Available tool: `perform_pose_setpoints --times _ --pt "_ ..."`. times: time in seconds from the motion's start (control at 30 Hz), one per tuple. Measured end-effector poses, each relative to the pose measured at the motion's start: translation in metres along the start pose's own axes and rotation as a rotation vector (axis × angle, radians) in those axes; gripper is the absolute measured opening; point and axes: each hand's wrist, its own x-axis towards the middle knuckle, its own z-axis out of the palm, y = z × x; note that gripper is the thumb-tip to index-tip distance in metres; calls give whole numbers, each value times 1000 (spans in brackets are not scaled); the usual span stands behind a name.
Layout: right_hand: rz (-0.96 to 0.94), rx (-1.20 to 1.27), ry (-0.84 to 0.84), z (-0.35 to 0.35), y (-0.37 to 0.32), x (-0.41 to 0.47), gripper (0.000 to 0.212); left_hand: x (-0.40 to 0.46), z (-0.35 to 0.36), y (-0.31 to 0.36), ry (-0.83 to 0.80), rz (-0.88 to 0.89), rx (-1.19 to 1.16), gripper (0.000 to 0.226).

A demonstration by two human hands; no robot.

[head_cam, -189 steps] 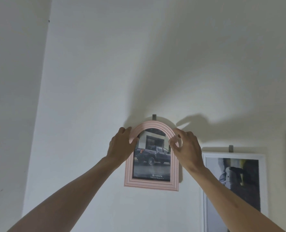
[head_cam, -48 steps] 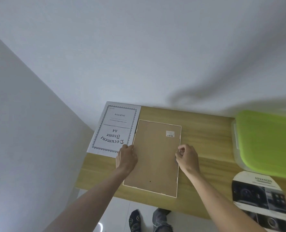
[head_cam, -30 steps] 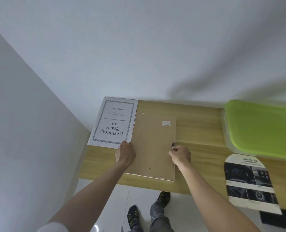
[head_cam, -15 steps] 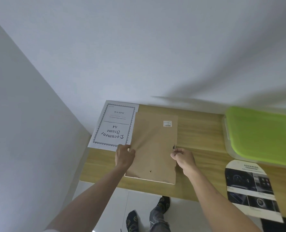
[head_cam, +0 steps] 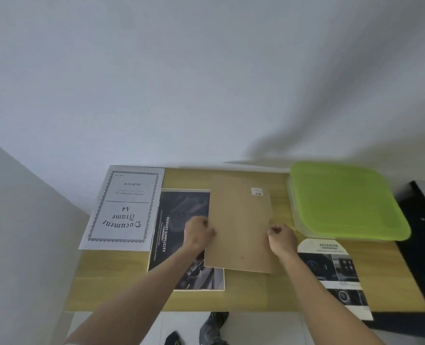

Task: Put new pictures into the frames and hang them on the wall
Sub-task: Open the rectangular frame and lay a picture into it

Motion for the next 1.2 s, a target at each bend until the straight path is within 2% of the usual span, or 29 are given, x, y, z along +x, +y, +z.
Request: perform_pose_setpoints --times 0.27,0.43,0.53,0.73,0.87,0.93,1.07,1.2 --pt "-114 -152 0 -7 19 34 55 26 55 36 -18 -24 76 5" --pt "-152 -370 33 2 25 46 52 29 72 44 -62 14 239 31" --pt "-182 -422 63 8 28 46 51 24 80 52 -81 15 357 22" --pt "-223 -521 116 16 34 46 49 16 94 59 -135 51 624 29" --pt "-245 -549 119 18 31 45 47 14 85 59 -147 119 571 33" --pt "-293 -575 155 18 27 42 46 15 71 56 -97 188 502 39" --pt "-555 -589 191 32 20 27 42 21 28 31 27 252 494 44" --pt "-711 -530 82 58 4 -3 41 21 -19 -11 73 216 479 48"
